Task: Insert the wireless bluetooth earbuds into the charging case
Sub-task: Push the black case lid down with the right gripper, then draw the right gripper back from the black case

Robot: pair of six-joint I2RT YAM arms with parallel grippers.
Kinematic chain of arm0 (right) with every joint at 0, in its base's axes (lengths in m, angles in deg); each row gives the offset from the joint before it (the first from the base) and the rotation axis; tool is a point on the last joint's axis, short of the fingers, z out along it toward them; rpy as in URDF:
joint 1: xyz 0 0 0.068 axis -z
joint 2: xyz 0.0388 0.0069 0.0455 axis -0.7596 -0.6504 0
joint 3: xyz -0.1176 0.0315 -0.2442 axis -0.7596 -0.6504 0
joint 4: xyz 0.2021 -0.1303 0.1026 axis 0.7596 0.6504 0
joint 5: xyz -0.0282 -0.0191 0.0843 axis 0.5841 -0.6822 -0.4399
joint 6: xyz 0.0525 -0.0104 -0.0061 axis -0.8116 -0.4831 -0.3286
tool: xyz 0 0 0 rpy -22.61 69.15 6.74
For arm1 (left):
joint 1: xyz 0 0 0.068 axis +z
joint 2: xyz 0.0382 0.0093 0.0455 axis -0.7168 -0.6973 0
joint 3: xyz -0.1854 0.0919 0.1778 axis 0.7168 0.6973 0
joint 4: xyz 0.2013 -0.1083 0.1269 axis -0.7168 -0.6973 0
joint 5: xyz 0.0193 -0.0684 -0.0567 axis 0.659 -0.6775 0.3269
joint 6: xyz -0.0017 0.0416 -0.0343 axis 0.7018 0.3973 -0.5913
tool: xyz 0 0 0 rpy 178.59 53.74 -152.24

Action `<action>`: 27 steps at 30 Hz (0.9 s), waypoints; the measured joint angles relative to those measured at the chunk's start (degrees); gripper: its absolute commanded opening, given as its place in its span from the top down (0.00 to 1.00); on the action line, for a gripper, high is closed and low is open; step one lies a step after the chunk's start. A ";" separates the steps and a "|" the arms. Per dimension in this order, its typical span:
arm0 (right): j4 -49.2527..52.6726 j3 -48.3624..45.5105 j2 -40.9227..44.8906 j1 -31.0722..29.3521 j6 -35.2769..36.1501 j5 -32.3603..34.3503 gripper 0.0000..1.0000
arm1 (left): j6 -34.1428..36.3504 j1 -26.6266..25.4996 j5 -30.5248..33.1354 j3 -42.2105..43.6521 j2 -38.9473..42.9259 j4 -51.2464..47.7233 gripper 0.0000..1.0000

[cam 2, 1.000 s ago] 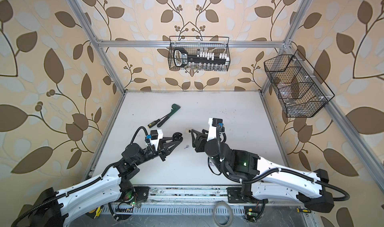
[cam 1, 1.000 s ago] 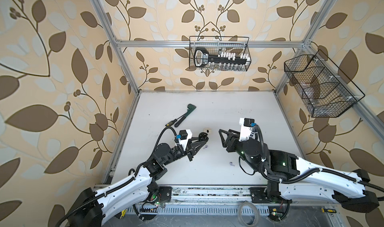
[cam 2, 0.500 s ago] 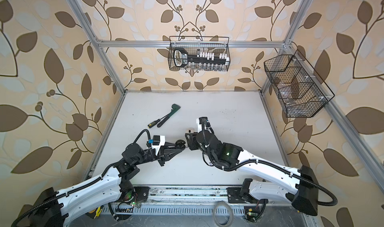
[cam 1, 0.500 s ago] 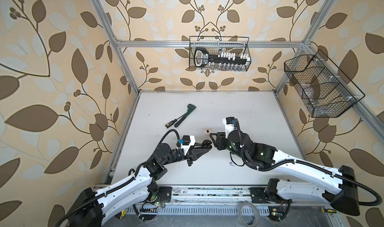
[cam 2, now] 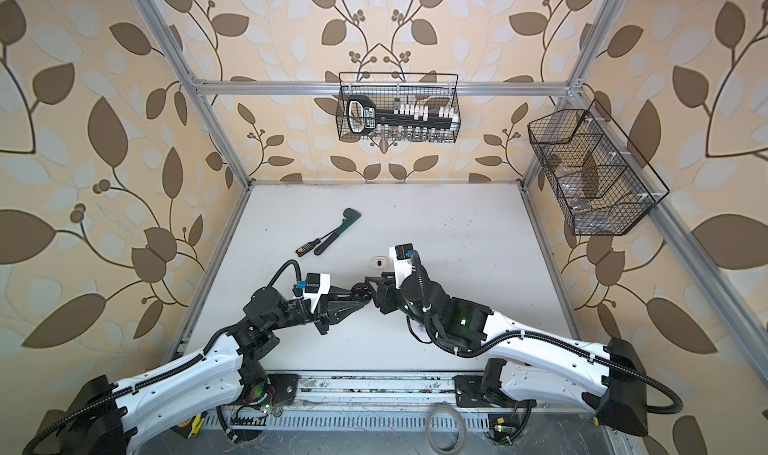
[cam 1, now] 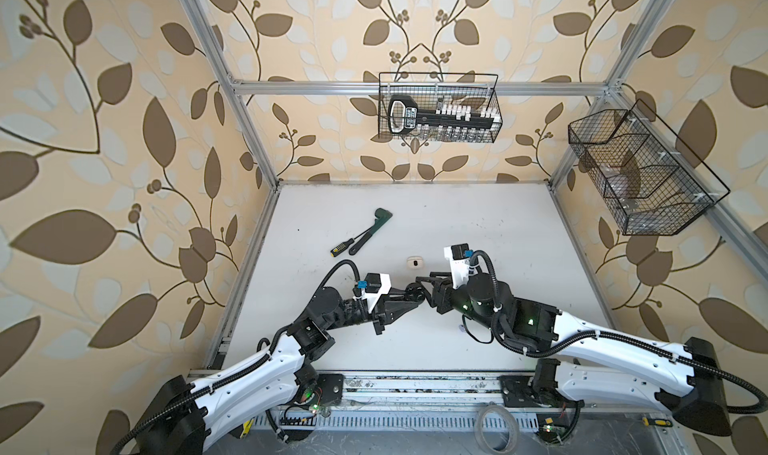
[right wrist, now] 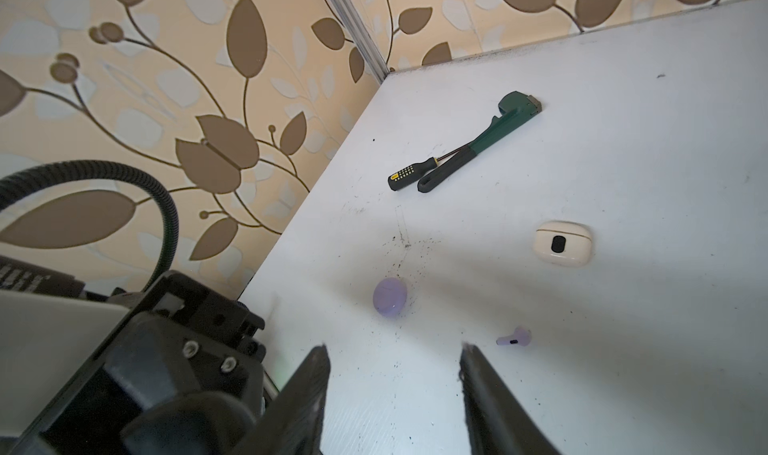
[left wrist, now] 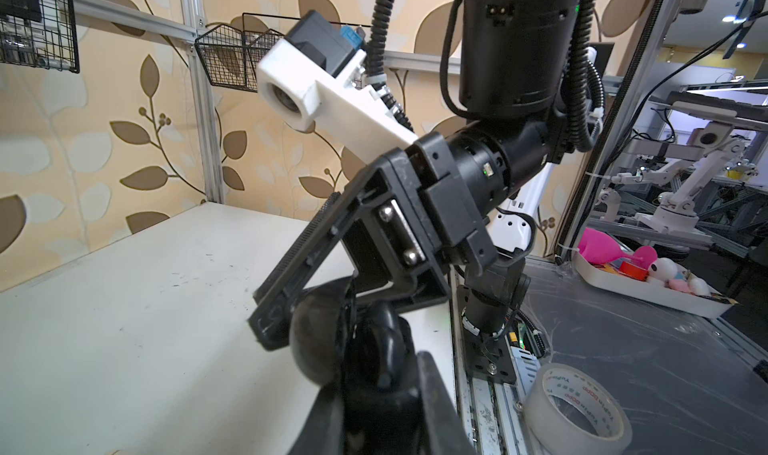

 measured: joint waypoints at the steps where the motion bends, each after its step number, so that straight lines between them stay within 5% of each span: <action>1: -0.22 -0.20 0.59 -0.52 0.46 0.42 0.47 | -0.02 0.00 -0.17 0.00 0.02 0.33 1.00; 15: -3.54 -2.01 4.55 -8.33 9.90 8.68 0.48 | 0.02 -0.02 -5.11 0.00 0.74 2.95 1.00; 27: -11.39 -5.27 11.72 -10.75 14.73 7.58 0.47 | 0.22 -0.04 -4.96 0.11 -1.64 -0.74 1.00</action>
